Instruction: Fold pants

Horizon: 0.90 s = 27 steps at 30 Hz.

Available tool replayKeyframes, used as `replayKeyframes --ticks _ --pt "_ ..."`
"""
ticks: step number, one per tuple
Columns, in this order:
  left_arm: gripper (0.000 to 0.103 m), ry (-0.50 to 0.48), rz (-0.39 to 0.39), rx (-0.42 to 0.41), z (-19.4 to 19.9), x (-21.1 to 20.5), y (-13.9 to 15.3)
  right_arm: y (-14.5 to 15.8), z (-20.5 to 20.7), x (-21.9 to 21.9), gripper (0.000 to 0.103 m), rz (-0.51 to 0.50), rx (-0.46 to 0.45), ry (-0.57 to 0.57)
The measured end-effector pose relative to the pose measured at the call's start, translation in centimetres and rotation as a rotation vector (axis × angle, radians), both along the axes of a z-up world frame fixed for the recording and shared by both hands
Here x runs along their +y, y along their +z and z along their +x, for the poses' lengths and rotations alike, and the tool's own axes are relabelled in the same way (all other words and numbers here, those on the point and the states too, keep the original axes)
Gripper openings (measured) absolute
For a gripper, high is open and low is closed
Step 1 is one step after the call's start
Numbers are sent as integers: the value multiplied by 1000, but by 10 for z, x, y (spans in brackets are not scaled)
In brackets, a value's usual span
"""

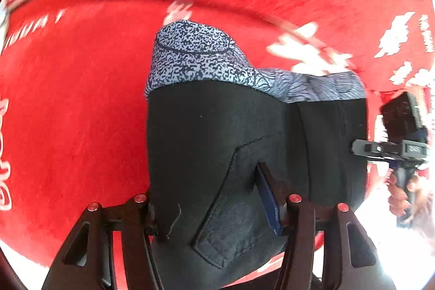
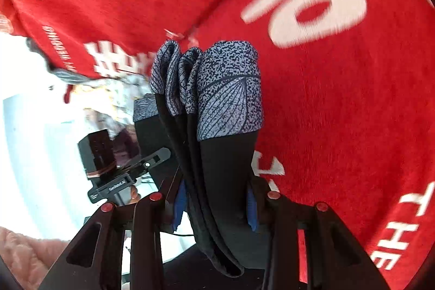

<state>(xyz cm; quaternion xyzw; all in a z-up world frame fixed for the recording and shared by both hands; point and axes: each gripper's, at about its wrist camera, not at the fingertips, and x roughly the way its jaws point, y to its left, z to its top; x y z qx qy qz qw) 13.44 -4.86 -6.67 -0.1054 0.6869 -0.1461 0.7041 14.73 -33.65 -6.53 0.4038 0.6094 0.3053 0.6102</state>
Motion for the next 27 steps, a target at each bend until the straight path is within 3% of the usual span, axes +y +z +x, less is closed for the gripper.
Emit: replayKeyframes --ticks 1,4,7,8,9,10,13,15,17,18,19,20,22,24,27 --pt "67 20 9 1 -2 3 -4 -1 0 3 46 -65 -3 -4" --pt "67 94 -6 -25 0 17 5 5 -2 1 63 -213 8 -15" --pt "67 145 -2 -78 7 36 25 31 -6 -1 62 -341 -50 1" --pt "67 152 25 -100 9 42 30 41 -6 -2 58 -352 -77 -10" --pt "67 154 49 -115 13 48 33 55 -6 -2 42 -363 -113 -26" --pt "67 157 83 -127 20 54 34 62 -6 -6 33 -373 -141 -39" --pt "67 160 139 -108 39 52 17 79 3 7 29 -370 -212 -54" --pt "67 166 181 -81 44 50 1 74 17 35 29 -387 -217 -10" --pt "75 189 204 -76 45 51 -11 57 27 63 29 -485 -210 60" --pt "85 203 211 -89 45 54 -13 48 30 71 25 -538 -212 82" --pt "88 208 208 -95 43 61 -12 41 34 78 23 -576 -235 91" --pt "88 212 200 -92 43 64 -13 43 36 78 23 -568 -265 71" --pt "88 208 184 -76 41 70 -11 46 40 72 23 -540 -231 54" --pt "88 172 224 -91 37 71 0 55 34 63 30 -498 -204 33" --pt "88 111 281 -124 23 66 19 66 12 48 61 -534 -182 29"
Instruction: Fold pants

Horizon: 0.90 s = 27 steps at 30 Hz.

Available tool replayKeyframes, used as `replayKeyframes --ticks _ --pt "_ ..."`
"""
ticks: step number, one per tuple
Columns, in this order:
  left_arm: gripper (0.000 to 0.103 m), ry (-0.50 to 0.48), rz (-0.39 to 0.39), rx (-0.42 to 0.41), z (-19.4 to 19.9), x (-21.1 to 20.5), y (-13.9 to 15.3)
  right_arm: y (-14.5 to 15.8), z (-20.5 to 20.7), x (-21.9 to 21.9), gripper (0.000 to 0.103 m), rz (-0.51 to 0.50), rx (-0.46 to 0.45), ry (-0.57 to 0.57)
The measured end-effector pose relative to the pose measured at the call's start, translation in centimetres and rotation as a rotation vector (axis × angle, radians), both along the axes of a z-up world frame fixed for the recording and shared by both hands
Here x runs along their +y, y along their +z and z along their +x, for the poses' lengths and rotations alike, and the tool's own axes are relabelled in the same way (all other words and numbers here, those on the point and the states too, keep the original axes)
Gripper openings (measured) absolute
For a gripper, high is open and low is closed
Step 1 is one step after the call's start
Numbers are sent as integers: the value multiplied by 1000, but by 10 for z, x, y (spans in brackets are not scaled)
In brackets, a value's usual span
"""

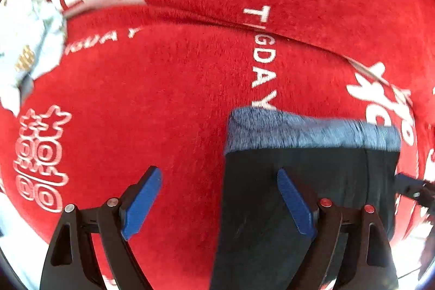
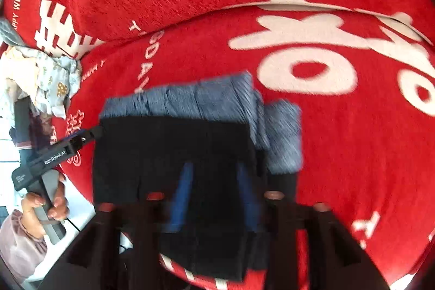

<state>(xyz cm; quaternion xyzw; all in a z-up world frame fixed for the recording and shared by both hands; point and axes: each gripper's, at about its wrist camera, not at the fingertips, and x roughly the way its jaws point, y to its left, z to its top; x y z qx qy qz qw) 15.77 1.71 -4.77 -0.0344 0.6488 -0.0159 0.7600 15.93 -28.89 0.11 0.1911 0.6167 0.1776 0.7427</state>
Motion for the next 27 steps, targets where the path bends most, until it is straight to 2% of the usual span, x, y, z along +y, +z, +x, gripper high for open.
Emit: replayKeyframes --ticks 4,8,9,10,11,13,15,17,18,21,23,24,25,27 --pt "88 -31 7 13 -26 -2 16 0 -50 -24 61 35 61 -77" --pt "88 -38 7 36 -51 -6 18 -33 -96 -39 61 229 212 -234" --pt "88 -34 2 48 -53 -7 16 -44 -102 -41 58 288 238 -279" --pt "88 -30 -2 63 -57 -8 15 -54 -104 -40 42 351 245 -323" --pt "88 -26 -3 81 -60 -9 12 -57 -103 -40 31 356 242 -355" --pt "88 -25 20 102 -64 -12 13 -47 -95 -37 20 308 199 -343" --pt "88 -35 39 104 -69 -16 16 -29 -85 -30 19 125 148 -262" --pt "100 -52 67 110 -72 -19 19 -13 -78 -26 16 -70 101 -205" --pt "103 -52 77 113 -72 -20 20 -7 -76 -26 16 -122 83 -192" --pt "103 -64 80 107 -72 -25 25 13 -73 -30 18 -72 45 -185" --pt "103 -69 89 99 -73 -28 27 23 -70 -17 31 -96 10 -141" --pt "103 -70 92 99 -72 -30 28 26 -67 -9 44 -106 -3 -119" --pt "103 -70 94 100 -72 -31 28 26 -65 1 50 -107 -16 -93" --pt "103 -66 106 106 -72 -32 27 20 -58 19 51 -98 -2 -57"
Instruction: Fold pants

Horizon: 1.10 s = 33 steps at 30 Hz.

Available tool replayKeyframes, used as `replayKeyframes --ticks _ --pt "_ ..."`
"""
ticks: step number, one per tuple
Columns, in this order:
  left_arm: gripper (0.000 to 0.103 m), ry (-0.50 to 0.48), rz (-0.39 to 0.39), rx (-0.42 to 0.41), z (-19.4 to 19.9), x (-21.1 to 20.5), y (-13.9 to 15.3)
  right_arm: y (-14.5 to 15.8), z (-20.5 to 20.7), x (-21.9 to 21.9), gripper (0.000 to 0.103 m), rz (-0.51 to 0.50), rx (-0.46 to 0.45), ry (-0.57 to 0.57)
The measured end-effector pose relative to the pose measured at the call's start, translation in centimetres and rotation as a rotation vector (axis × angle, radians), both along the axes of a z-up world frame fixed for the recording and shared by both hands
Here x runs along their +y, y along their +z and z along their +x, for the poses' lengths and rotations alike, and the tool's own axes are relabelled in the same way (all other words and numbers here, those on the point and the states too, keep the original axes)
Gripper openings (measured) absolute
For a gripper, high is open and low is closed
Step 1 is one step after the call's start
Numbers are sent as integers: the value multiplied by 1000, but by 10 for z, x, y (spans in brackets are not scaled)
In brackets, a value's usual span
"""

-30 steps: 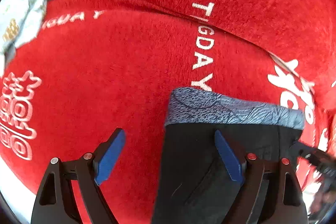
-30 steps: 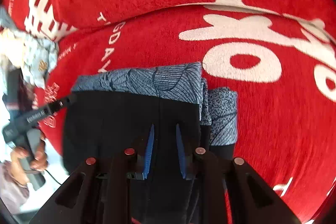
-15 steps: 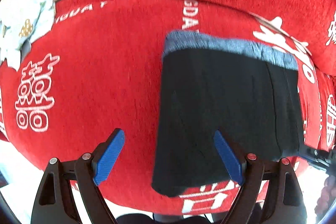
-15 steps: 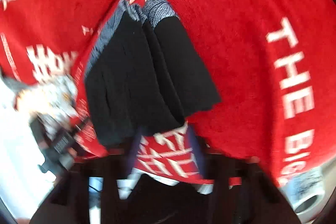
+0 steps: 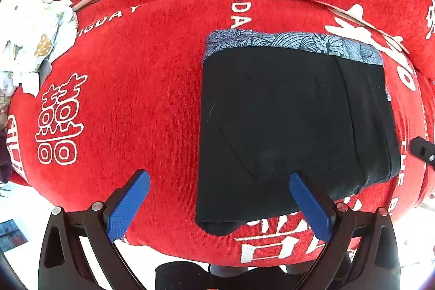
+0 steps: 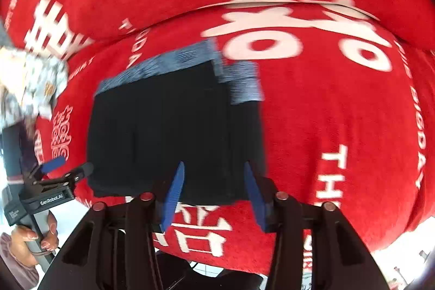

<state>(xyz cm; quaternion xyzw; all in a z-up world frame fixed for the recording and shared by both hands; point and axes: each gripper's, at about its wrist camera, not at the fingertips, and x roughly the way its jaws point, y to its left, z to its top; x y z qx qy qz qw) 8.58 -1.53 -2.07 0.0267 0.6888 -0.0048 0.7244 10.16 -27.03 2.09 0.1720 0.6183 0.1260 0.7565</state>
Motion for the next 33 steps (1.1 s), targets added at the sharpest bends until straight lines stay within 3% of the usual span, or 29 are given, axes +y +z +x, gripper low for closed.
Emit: replayKeyframes --ticks 4,9,14,18,28,33 --pt "103 13 12 7 -3 3 0 -40 2 21 50 -34 103 38" --pt "103 12 15 2 -10 7 9 -34 -10 11 59 -49 125 10" --pt "103 -12 21 10 -17 5 22 -14 -26 -2 64 -64 132 -27" --pt "103 -26 9 14 -23 2 36 10 -31 -4 78 -77 108 -22" --pt "103 -16 2 -21 -35 -2 94 84 -37 13 87 -132 -28 6" --pt "103 5 -13 -20 -30 -1 111 95 -31 27 88 -159 10 28"
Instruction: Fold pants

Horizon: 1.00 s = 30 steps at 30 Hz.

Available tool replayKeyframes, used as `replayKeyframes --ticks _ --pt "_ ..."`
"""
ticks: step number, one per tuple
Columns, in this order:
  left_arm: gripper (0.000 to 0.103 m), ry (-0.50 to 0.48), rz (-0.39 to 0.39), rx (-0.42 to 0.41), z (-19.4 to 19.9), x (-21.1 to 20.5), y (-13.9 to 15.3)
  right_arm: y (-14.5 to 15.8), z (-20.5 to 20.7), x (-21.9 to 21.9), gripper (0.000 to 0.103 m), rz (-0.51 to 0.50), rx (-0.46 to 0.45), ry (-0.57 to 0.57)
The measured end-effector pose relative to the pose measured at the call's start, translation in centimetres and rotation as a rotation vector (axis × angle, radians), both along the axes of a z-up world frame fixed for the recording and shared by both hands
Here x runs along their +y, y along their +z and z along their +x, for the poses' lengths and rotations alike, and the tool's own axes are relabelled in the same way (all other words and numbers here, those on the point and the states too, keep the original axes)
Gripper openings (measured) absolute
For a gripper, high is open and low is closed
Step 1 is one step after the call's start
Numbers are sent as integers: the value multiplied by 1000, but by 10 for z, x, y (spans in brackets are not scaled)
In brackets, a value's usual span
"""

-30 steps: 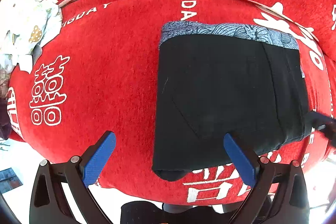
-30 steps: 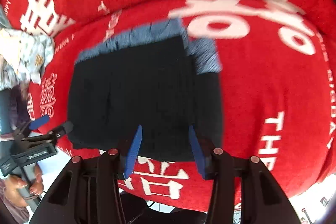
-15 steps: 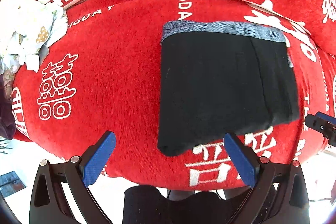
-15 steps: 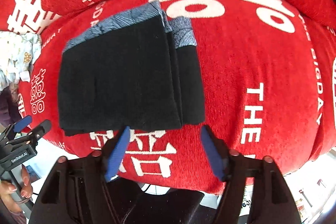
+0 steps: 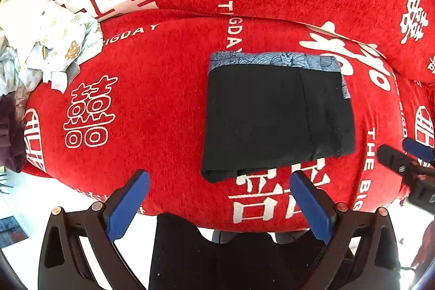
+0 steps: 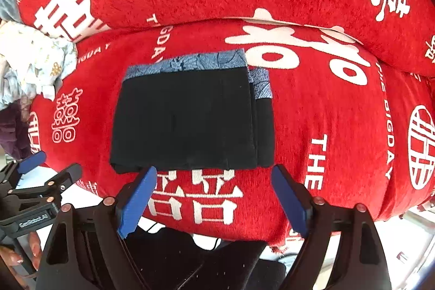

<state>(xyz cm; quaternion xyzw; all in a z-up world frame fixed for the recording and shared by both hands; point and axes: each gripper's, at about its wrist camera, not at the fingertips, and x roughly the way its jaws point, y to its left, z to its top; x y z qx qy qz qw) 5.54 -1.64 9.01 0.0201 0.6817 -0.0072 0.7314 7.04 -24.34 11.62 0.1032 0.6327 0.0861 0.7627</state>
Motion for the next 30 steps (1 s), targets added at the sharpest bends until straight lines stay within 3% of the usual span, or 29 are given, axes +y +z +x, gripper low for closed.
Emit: replayKeyframes --ticks 12,30 --pt "103 -72 -21 32 9 -11 24 27 -12 17 88 6 -3 15" --pt "103 -99 -14 23 9 -23 32 37 -19 4 88 -16 -17 -23"
